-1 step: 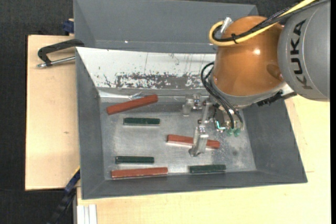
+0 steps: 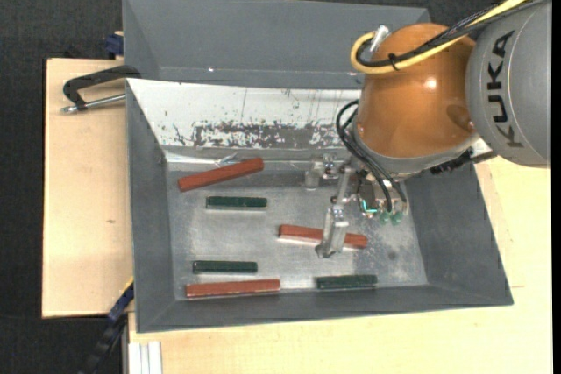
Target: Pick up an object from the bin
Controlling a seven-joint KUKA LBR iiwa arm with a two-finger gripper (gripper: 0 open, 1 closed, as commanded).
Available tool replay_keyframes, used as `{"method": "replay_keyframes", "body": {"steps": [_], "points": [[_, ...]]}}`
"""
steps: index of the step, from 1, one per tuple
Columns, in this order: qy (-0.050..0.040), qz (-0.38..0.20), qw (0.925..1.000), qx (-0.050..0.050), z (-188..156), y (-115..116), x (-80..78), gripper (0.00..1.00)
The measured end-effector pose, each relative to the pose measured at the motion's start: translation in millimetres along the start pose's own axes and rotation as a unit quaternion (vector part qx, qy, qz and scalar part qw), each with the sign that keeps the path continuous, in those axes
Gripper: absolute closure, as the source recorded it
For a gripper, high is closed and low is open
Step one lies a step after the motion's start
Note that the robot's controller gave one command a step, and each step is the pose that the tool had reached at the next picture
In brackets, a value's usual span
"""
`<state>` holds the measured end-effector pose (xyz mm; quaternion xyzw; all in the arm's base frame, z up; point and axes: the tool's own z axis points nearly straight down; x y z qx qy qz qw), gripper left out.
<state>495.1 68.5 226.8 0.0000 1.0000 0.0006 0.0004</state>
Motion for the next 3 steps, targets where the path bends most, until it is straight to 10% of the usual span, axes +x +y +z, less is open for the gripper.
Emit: {"method": "replay_keyframes", "body": {"steps": [1,2,3], "points": [[-0.0034,-0.048,0.9988,0.000,154.1,-36.4,-29.6,1.00],[-0.0012,-0.048,0.9988,0.000,155.8,-36.8,-28.1,0.00],[-0.0012,-0.048,0.9988,0.000,155.8,-36.7,-28.1,0.00]]}}
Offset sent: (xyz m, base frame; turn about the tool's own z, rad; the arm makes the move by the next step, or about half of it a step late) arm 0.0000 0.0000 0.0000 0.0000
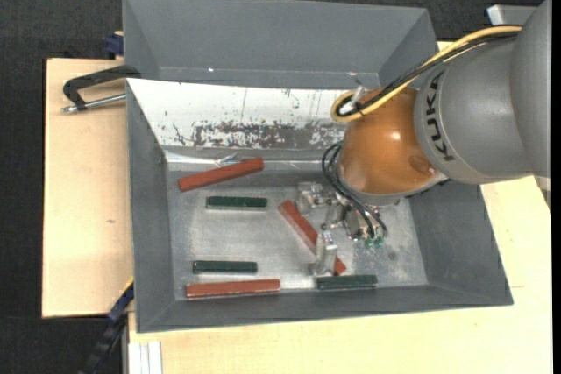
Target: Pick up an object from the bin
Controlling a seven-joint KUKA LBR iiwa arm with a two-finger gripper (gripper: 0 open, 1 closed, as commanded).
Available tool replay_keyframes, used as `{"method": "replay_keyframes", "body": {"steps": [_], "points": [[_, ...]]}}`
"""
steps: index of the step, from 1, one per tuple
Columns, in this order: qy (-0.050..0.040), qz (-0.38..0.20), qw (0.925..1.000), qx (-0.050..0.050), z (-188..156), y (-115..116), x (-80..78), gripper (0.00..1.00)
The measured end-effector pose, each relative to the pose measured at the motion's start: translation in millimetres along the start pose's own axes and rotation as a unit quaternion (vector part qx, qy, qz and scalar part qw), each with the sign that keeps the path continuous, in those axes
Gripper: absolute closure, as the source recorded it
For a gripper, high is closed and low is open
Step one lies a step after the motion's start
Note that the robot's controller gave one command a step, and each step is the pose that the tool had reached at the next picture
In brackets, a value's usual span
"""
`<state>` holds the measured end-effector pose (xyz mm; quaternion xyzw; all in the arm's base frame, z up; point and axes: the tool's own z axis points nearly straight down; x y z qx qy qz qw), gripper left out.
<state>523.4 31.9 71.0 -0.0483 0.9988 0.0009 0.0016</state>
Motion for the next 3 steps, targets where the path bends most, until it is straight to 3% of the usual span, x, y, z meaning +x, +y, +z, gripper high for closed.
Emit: {"method": "replay_keyframes", "body": {"steps": [1,2,3], "points": [[-0.0019,-0.024,0.9997,0.000,0,-4,-67.2,1.00],[-0.0018,-0.024,0.9997,0.000,0,-4,-67.2,1.00],[-0.0045,-0.013,0.9999,0.001,-201,5,-61.4,1.00]]}}
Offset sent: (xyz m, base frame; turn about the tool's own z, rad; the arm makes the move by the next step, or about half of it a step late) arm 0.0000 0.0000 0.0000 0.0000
